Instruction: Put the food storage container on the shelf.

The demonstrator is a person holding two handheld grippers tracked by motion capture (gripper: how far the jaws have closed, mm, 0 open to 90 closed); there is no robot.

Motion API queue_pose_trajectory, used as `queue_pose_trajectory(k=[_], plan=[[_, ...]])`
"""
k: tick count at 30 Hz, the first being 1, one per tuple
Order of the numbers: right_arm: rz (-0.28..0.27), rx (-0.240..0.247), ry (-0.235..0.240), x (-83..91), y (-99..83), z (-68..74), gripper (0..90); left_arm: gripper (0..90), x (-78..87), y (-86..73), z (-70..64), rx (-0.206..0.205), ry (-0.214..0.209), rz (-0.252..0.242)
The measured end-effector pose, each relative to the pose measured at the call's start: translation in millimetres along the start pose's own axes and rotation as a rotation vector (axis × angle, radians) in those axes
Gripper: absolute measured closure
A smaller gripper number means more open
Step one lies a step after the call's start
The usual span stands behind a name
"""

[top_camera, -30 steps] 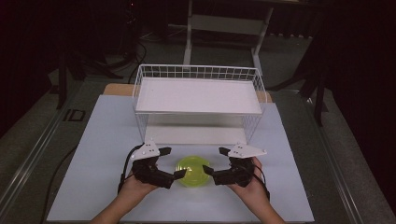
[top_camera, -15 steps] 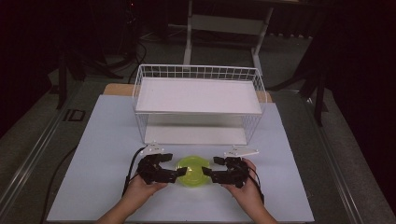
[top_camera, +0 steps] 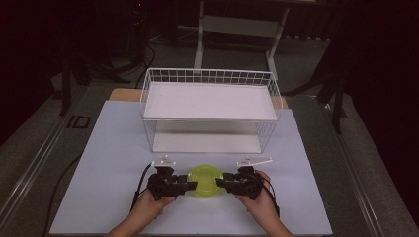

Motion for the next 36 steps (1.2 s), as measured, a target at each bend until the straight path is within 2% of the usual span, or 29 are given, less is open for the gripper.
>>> queue_pose_trajectory(k=[3,6,7,8,11,12,15,16,19,22,23,29,36], plan=[[-0.01,-0.015,0.019,2.5,-1.0,1.0,63.7,64.4,3.1,-0.4,-4.1,-0.037,0.016,-0.003],[-0.014,-0.017,0.018,3.2,-1.0,2.2,65.2,67.2,4.2,-0.6,-5.9,-0.042,0.016,0.001],[-0.017,-0.019,0.012,3.9,-1.0,3.3,68.4,67.2,6.2,-1.6,-10.4,-0.033,-0.011,0.01],[-0.027,-0.025,0.015,7.7,-1.0,5.5,74.7,71.0,8.5,-3.0,-15.6,-0.048,0.012,0.009],[-0.042,-0.044,0.025,10.5,-2.3,8.0,76.5,74.4,10.8,-4.2,-16.8,-0.034,0.007,0.012],[-0.047,-0.041,0.022,11.4,-2.6,9.1,78.5,76.5,13.6,-5.2,-17.2,-0.012,-0.005,0.003],[-0.037,0.007,-0.005,11.8,-2.8,14.6,79.4,82.2,16.1,-4.4,-16.4,-0.011,0.012,-0.005],[-0.033,0.018,-0.014,11.1,-3.1,16.8,79.6,82.4,17.3,-3.3,-15.6,-0.026,0.028,0.001],[-0.039,0.049,-0.04,12.1,-0.4,21.8,79.7,82.4,21.0,-0.6,-16.5,-0.037,0.033,-0.009],[-0.05,0.068,-0.041,15.1,3.6,24.5,79.8,82.4,25.5,3.2,-18.1,-0.04,0.029,-0.022],[-0.063,0.088,-0.044,19.4,8.9,28.4,79.8,82.4,30.7,8.4,-20.2,-0.054,0.03,-0.04],[-0.072,0.139,-0.043,34.1,29.7,38.3,80.0,82.2,42.9,22.9,-25.3,-0.024,0.009,-0.063],[-0.101,0.186,-0.053,47.9,48.7,47.3,80.1,82.2,54.1,38.7,-30.1,-0.024,-0.002,-0.106]])
Point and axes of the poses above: each handheld gripper's, and its own axes: x roughly backward along the jaws, y roughly out of its top, z roughly to its left, the point moved 4 cm from there along -x, roughly forward along the jaws, and after that the axes turned 9 degrees about y, right-handed, at the moved point
